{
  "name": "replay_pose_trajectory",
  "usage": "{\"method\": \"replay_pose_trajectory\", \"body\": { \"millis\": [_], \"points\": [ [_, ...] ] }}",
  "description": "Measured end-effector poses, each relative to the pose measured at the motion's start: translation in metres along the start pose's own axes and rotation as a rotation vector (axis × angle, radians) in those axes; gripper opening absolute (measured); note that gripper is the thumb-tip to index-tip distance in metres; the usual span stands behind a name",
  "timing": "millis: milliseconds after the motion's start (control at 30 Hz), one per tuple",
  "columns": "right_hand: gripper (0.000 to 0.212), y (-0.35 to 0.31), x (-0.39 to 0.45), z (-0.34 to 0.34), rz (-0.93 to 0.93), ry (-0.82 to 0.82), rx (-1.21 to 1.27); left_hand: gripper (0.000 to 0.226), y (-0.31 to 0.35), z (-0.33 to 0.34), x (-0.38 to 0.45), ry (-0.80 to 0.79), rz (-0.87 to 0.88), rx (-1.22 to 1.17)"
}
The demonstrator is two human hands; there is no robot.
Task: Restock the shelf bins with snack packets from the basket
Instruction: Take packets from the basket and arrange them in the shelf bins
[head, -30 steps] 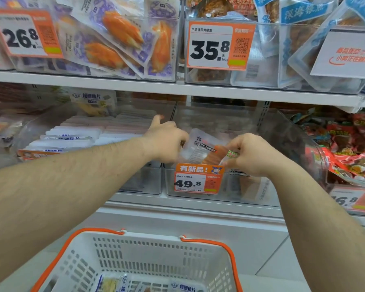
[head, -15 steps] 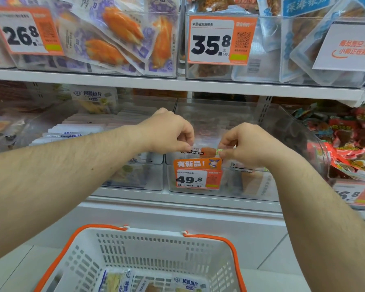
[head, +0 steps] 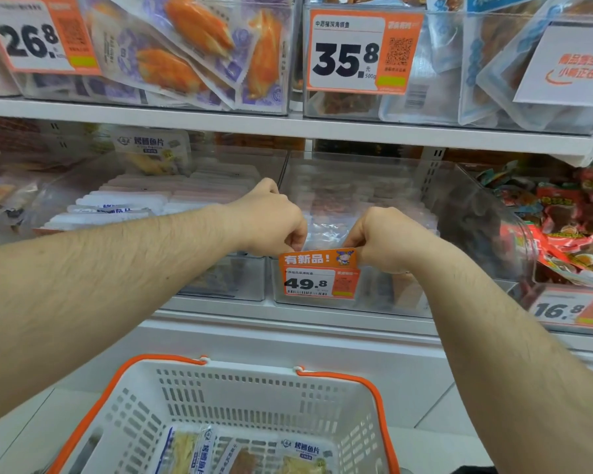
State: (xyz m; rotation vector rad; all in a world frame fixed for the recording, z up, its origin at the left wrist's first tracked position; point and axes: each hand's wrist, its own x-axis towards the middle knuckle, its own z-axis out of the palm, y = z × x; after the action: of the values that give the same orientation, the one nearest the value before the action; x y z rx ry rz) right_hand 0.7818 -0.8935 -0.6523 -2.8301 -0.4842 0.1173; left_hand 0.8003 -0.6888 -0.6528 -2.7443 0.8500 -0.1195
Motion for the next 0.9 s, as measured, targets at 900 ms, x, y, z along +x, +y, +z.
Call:
{"method": "replay_pose_trajectory", "body": {
  "millis": [900],
  "points": [
    [0.027,-0.025,-0.011,-0.014,0.066,0.137,-0.052,0.033,-0.002,0.0,-0.036,0.23,-0.144,-0.238]
  ]
}}
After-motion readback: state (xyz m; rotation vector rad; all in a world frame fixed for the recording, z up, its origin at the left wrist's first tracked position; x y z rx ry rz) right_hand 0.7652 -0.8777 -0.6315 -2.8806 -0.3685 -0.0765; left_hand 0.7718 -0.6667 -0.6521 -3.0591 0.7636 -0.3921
